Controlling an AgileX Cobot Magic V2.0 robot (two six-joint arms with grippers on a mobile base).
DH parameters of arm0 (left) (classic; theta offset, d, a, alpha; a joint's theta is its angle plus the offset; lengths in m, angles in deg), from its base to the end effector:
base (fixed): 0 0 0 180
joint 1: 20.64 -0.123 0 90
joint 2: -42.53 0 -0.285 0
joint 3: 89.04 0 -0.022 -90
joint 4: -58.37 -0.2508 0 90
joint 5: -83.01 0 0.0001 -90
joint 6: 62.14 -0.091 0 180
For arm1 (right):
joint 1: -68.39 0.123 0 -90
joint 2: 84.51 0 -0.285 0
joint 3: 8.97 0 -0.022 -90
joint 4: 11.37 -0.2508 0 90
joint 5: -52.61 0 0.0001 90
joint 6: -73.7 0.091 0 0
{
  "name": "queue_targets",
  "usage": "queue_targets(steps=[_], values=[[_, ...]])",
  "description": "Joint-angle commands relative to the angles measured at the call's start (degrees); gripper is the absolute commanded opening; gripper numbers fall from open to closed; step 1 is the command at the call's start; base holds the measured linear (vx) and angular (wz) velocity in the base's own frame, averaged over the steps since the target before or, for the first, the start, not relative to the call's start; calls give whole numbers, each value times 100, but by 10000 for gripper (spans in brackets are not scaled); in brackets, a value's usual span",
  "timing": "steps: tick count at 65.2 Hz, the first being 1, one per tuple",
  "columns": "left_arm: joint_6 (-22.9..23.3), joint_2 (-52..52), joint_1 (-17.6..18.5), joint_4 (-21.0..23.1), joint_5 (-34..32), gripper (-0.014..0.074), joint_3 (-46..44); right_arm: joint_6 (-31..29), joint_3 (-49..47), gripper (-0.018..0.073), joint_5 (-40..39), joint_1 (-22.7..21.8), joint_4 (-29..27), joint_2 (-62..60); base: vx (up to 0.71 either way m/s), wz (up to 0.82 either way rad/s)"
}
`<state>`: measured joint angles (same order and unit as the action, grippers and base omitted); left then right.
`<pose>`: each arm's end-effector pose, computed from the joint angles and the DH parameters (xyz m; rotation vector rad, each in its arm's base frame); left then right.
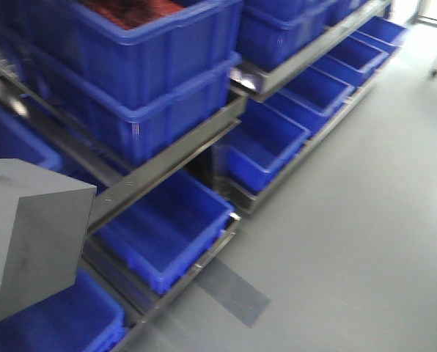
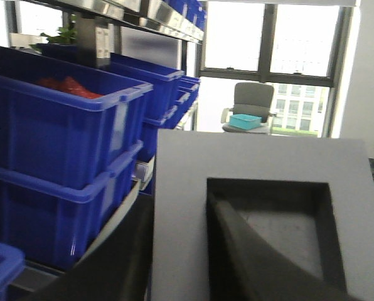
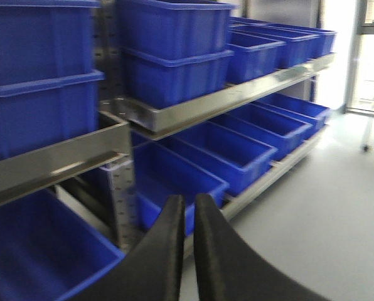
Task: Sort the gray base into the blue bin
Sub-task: 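Turn toward the rack and stop above an empty blue bin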
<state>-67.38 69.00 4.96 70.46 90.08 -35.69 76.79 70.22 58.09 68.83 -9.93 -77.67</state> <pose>0.0699 -0.0361 0.3211 0.2714 1.5080 -0.4709 0.0567 0.0002 0.1938 0.0188 1.5971 0.0265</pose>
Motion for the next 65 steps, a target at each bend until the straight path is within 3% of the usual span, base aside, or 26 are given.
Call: queue_targets(steps=[1,65], values=[[35,45,36,90,-610,-5,-167,-38,-22,-4,-455,-21,37,-50,19,73],[35,45,36,90,-610,-5,-167,-38,-22,-4,-455,-21,37,-50,17,67]])
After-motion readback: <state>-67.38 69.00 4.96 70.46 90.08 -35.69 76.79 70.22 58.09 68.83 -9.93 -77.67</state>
